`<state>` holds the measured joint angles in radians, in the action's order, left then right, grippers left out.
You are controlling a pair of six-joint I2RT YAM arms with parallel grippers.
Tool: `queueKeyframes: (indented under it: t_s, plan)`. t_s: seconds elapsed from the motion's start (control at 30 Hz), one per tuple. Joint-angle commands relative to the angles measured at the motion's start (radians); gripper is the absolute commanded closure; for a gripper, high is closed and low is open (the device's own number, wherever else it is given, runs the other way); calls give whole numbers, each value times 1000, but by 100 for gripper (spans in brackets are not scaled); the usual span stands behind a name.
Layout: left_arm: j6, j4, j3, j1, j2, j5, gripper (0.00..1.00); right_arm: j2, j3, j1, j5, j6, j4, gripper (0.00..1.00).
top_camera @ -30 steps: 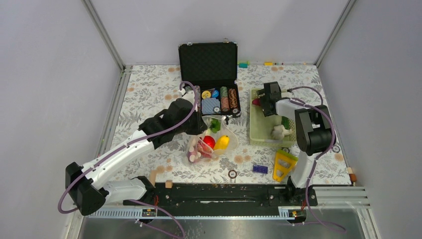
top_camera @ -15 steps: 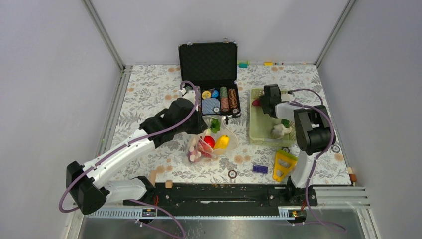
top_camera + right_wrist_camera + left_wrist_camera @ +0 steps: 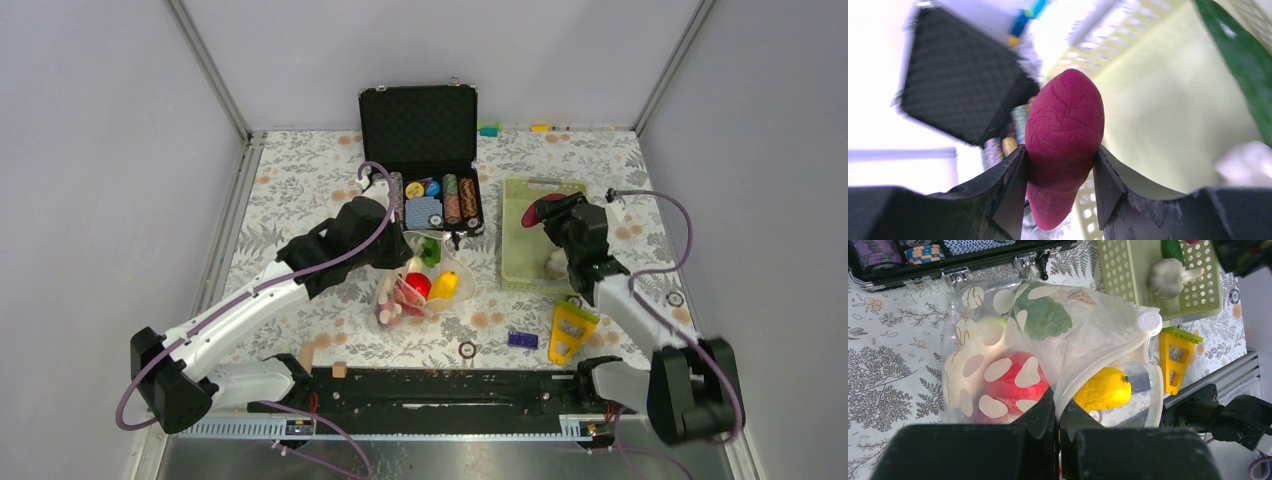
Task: Place the food in the zip-top bag and seal the zipper
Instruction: Pick up the fake vegetable from the bin, then place the fake vegetable in the zipper food storage bag.
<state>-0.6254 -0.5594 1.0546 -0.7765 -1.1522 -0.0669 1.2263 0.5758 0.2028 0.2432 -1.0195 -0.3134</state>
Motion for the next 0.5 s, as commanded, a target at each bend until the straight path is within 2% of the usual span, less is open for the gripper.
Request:
queueKeyframes:
  t_s: [0.0, 0.13, 0.23, 0.4, 0.47]
  plan:
    - [1, 46, 26, 6, 34, -2, 100, -216, -27, 46, -257, 309, -126, 67]
    - [6, 49, 30, 5, 34, -7, 100, -368, -22, 185, -514, 495, -132, 64]
    - [6, 49, 32, 6, 35, -5, 100, -415, 13, 319, -615, 598, -74, 63]
    - [6, 50, 36, 6, 38, -1, 100, -360, 65, 497, -729, 763, -3, 62]
    - [4, 51, 35, 6, 40, 5, 100, -318, 83, 542, -723, 804, 15, 61]
